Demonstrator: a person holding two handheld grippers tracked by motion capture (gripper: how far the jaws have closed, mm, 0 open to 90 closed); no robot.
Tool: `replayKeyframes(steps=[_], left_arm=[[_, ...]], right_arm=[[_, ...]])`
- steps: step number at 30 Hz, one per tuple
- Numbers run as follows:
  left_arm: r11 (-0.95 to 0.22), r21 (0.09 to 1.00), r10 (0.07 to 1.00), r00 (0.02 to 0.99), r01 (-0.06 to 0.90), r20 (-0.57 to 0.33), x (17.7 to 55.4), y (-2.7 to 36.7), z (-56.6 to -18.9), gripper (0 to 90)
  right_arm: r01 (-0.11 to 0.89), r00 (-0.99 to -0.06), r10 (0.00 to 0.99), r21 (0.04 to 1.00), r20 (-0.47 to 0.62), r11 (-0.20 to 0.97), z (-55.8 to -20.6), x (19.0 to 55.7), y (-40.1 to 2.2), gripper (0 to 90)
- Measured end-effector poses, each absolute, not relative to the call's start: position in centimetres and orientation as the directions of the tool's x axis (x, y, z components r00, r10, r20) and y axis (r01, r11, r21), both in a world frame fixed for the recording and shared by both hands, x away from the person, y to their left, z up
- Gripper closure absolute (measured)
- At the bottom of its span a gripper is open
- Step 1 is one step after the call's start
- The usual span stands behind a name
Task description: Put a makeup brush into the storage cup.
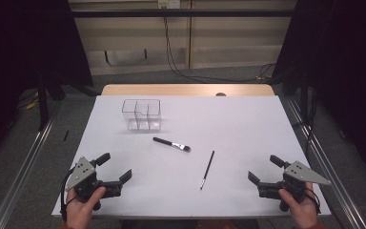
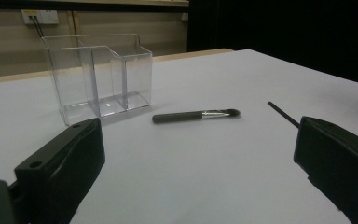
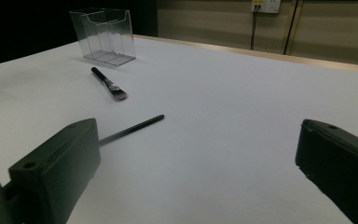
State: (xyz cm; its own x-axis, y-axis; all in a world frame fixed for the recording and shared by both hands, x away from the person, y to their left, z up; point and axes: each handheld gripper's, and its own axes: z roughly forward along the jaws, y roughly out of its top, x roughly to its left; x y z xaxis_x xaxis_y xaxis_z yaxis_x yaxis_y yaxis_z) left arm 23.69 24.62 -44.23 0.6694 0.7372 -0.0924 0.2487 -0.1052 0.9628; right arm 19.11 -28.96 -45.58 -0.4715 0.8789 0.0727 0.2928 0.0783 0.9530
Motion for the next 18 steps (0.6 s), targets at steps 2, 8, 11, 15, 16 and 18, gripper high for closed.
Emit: replayKeyframes(steps=[2, 8, 11, 15, 16, 18], left_arm=[[-0.104, 0.963, 0.736, 0.671, 0.249, -0.094, 23.62, 24.63, -44.23, 1.9], [-0.114, 0.96, 0.732, 0.674, 0.257, -0.093, 23.63, 24.57, -44.31, 1.9], [-0.117, 0.959, 0.729, 0.678, 0.26, -0.095, 23.68, 24.46, -44.34, 1.8], [-0.12, 0.958, 0.722, 0.685, 0.26, -0.095, 23.85, 24.11, -44.25, 1.8], [-0.12, 0.958, 0.722, 0.685, 0.26, -0.095, 23.85, 24.11, -44.25, 1.8], [-0.122, 0.961, 0.714, 0.694, 0.249, -0.089, 23.86, 24.05, -44.04, 1.8]], right_arm=[[0.292, -0.471, 0.879, 0.953, 0.072, 0.078, -45.58, 19.16, -28.92, 0.0], [0.293, -0.475, 0.876, 0.953, 0.078, 0.075, -45.63, 19.36, -28.77, 0.0], [0.292, -0.477, 0.875, 0.953, 0.076, 0.077, -45.71, 19.5, -28.88, 0.0], [0.299, -0.476, 0.875, 0.952, 0.088, 0.067, -45.8, 19.65, -29.01, 0.0], [0.299, -0.476, 0.875, 0.952, 0.088, 0.067, -45.8, 19.65, -29.01, 0.0], [0.3, -0.472, 0.876, 0.952, 0.096, 0.057, -45.8, 19.7, -29.04, 0.0]])
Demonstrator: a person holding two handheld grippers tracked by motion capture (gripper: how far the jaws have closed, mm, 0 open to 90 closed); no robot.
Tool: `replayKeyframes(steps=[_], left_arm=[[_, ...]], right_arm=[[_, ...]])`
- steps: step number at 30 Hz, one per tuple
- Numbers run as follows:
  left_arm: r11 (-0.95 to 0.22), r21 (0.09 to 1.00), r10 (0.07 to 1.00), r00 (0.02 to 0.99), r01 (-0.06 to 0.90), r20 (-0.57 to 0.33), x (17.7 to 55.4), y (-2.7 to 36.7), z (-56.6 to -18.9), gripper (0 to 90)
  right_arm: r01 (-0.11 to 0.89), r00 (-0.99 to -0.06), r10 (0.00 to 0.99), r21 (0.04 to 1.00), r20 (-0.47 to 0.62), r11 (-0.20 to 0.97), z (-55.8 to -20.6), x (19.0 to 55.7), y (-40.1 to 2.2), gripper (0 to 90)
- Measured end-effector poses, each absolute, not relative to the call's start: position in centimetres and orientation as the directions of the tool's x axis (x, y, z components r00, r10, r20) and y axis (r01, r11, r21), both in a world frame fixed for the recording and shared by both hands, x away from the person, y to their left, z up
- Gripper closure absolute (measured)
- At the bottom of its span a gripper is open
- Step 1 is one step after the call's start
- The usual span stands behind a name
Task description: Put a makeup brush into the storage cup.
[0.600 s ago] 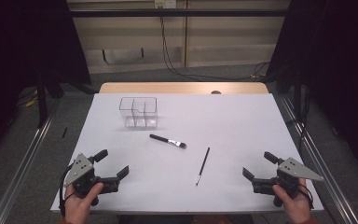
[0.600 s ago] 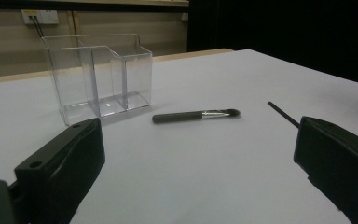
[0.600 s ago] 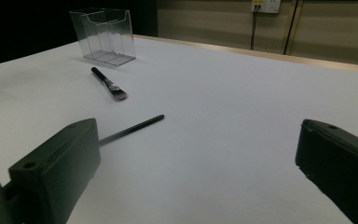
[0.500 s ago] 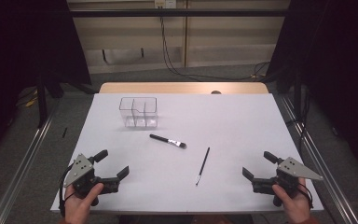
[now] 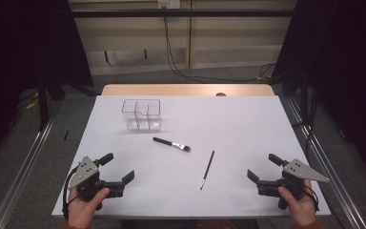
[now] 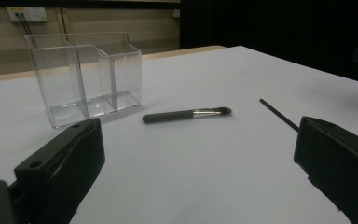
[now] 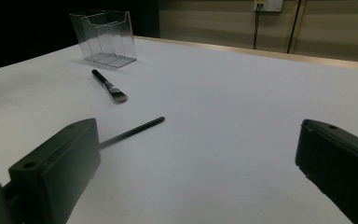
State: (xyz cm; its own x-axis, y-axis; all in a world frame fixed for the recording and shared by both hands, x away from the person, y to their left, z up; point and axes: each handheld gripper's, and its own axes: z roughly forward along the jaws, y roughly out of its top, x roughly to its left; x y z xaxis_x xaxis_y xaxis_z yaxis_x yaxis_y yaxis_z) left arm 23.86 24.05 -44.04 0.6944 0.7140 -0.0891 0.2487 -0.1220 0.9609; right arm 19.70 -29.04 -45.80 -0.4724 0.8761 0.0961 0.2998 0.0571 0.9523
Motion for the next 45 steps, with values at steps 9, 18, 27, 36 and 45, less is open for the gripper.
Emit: replayKeyframes(steps=[9, 18, 27, 36, 45], left_arm=[[-0.111, 0.964, 0.704, 0.703, 0.241, -0.095, 23.7, 23.6, -43.7, 1.8], [-0.126, 0.969, 0.69, 0.72, 0.213, -0.068, 24.6, 22.4, -43.1, 2.1], [-0.151, 0.964, 0.674, 0.736, 0.219, -0.062, 26.1, 20.6, -43.1, 2.2], [-0.163, 0.967, 0.645, 0.762, 0.197, -0.047, 27.0, 18.9, -42.0, 2.8], [-0.167, 0.965, 0.64, 0.766, 0.203, -0.05, 29.0, 17.9, -42.0, 1.9]], right_arm=[[0.298, -0.476, 0.874, 0.953, 0.101, 0.052, -45.7, 19.6, -29.0, 0.0], [0.294, -0.48, 0.872, 0.954, 0.094, 0.059, -45.6, 19.6, -28.7, 0.0], [0.296, -0.485, 0.869, 0.953, 0.094, 0.062, -45.6, 19.6, -28.7, 0.0], [0.296, -0.485, 0.87, 0.953, 0.095, 0.061, -45.7, 19.6, -28.6, 0.0], [0.293, -0.494, 0.865, 0.953, 0.089, 0.07, -45.7, 19.6, -28.6, 0.0]])
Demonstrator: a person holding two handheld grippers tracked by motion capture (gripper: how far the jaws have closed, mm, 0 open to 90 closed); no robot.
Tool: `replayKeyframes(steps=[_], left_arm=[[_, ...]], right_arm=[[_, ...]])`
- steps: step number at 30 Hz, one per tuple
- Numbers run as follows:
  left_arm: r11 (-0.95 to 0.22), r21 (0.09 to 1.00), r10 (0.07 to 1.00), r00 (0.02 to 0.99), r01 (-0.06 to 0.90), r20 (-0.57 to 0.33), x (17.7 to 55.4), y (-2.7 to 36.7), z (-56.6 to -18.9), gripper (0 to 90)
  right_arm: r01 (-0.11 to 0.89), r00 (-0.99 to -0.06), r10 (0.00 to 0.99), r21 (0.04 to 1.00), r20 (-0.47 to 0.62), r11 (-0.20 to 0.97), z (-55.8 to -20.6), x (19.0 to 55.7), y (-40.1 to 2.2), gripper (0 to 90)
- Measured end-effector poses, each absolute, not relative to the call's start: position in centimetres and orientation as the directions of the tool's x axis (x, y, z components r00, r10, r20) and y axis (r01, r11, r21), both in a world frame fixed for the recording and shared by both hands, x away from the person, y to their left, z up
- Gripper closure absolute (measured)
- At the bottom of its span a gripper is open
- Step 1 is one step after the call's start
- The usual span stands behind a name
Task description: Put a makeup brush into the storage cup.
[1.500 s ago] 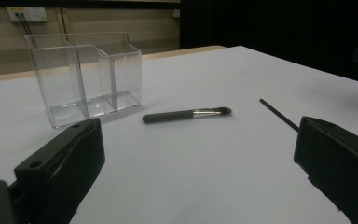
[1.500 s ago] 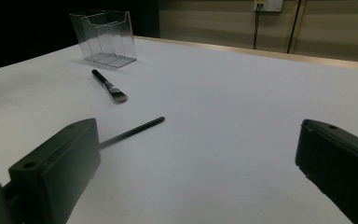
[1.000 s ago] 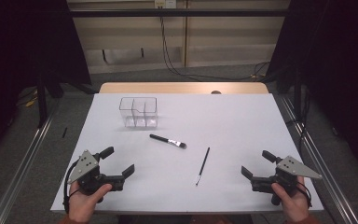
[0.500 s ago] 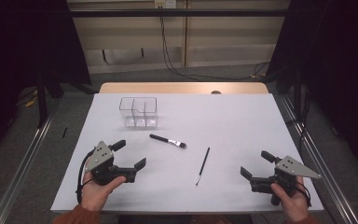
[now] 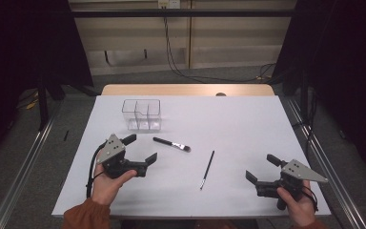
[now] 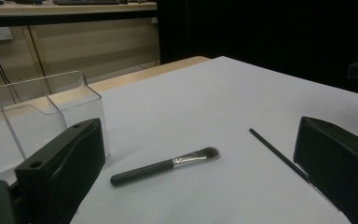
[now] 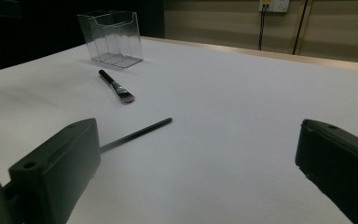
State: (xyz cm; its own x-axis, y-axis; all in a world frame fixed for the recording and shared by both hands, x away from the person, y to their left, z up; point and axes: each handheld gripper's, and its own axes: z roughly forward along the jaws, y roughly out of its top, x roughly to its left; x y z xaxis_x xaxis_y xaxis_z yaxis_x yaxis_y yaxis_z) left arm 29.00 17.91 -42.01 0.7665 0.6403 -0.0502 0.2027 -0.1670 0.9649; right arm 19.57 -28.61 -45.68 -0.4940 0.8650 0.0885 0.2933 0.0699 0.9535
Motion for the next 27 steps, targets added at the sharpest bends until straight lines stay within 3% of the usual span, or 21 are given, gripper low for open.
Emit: replayKeyframes(steps=[11, 27], left_arm=[[-0.163, 0.966, 0.63, 0.775, 0.2, -0.054, 30.6, 16.0, -41.2, 1.6], [-0.238, 0.959, 0.595, 0.804, 0.157, 0.016, 32.9, 12.5, -40.1, 1.7]], right_arm=[[0.298, -0.491, 0.866, 0.952, 0.094, 0.066, -45.7, 19.6, -28.6, 0.0], [0.3, -0.495, 0.864, 0.952, 0.095, 0.067, -45.7, 19.6, -28.6, 0.0]])
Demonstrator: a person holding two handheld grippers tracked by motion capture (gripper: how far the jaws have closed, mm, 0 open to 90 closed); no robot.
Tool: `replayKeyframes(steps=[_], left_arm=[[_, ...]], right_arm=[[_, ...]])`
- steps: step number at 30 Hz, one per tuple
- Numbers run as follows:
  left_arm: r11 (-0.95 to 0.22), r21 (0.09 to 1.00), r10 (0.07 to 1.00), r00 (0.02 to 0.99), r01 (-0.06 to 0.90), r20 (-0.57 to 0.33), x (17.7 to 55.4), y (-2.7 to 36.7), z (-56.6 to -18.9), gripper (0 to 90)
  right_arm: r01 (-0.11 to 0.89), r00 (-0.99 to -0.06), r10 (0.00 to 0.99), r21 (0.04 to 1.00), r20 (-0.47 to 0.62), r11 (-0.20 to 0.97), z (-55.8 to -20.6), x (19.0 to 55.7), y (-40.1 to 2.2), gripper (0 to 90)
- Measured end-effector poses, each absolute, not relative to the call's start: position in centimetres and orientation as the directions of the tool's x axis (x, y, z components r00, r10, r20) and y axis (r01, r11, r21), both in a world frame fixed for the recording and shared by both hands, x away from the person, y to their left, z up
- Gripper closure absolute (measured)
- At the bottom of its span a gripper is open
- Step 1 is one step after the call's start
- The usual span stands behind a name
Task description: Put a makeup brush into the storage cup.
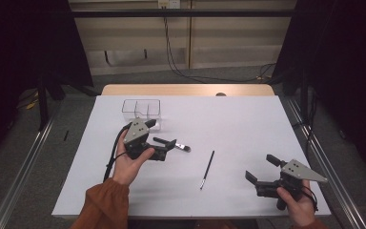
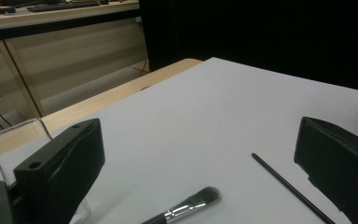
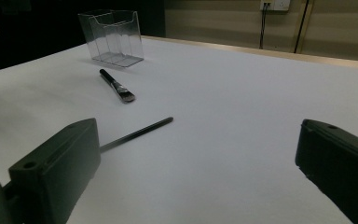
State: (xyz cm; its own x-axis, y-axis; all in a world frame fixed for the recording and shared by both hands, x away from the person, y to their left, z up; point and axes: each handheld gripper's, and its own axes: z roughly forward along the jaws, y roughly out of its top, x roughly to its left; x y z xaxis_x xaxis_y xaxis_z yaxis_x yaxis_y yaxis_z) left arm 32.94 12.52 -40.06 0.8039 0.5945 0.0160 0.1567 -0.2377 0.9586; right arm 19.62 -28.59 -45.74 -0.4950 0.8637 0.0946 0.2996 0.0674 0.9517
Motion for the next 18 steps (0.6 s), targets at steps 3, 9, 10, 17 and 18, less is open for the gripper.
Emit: replayKeyframes(steps=[3, 9, 10, 17, 18], left_arm=[[-0.236, 0.958, 0.598, 0.801, 0.16, 0.013, 33.6, 12.1, -39.9, 1.6], [-0.236, 0.96, 0.628, 0.777, 0.151, 0.033, 34.5, 11.6, -40.0, 1.7], [-0.234, 0.96, 0.63, 0.776, 0.153, 0.03, 34.7, 11.6, -40.1, 1.8], [-0.233, 0.955, 0.643, 0.766, 0.185, 0.009, 36.1, 11.6, -40.4, 2.0], [-0.242, 0.95, 0.645, 0.764, 0.196, 0.007, 36.3, 11.5, -40.4, 2.0]], right_arm=[[0.3, -0.495, 0.863, 0.952, 0.096, 0.066, -45.7, 19.6, -28.6, 0.0], [0.301, -0.496, 0.863, 0.951, 0.097, 0.066, -45.7, 19.6, -28.6, 0.0], [0.304, -0.496, 0.863, 0.95, 0.098, 0.066, -45.8, 19.6, -28.6, 0.0], [0.302, -0.496, 0.863, 0.951, 0.097, 0.066, -45.8, 19.7, -28.6, 0.0], [0.302, -0.496, 0.863, 0.951, 0.097, 0.066, -45.8, 19.7, -28.6, 0.0]])
